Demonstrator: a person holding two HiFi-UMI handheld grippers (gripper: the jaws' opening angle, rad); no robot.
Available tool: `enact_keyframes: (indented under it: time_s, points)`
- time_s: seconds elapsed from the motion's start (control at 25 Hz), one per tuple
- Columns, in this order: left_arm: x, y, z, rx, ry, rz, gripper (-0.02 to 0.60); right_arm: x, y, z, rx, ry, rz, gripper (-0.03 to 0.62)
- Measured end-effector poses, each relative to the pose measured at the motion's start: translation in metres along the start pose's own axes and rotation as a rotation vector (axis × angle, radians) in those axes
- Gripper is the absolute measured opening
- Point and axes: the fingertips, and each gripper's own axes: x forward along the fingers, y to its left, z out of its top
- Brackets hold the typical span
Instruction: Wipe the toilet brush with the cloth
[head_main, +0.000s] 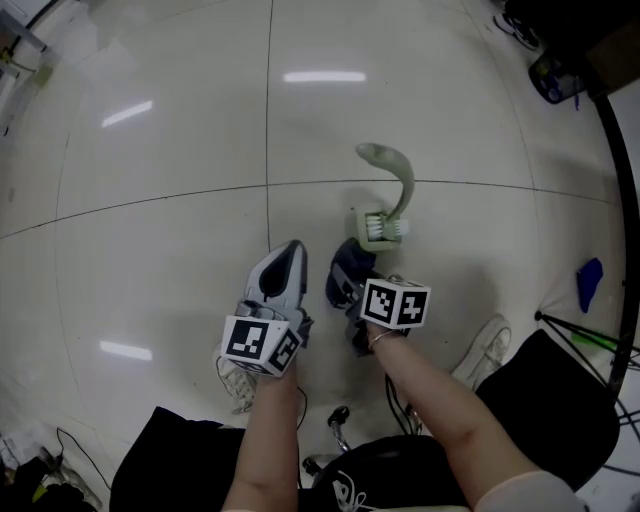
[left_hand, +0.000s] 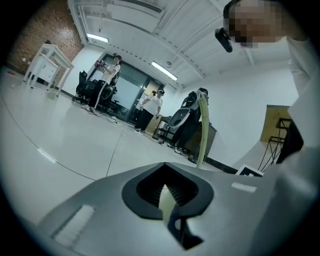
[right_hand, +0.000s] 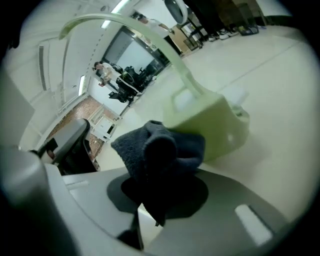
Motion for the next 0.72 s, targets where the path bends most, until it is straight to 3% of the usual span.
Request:
enact_keyframes:
  time_s: [0.32,0.44,0.72]
  points:
    - [-0.012,0.018,0.028,-0.010,-0.054,0.008,0.006,0.008,0.075,0.091,-0.017,-0.256,0.120,0.074]
    - [-0.016,0.027,0.031,-0.016,-0.062,0.016,0.006,0.022,0.077,0.099,-0.005,-0.265,0.102,0.074]
    - [-0.017,0.046,0.028,-0.047,-0.051,0.019,0.006,0.046,0.044,0.085,0.211,-0.313,0.001,0.072]
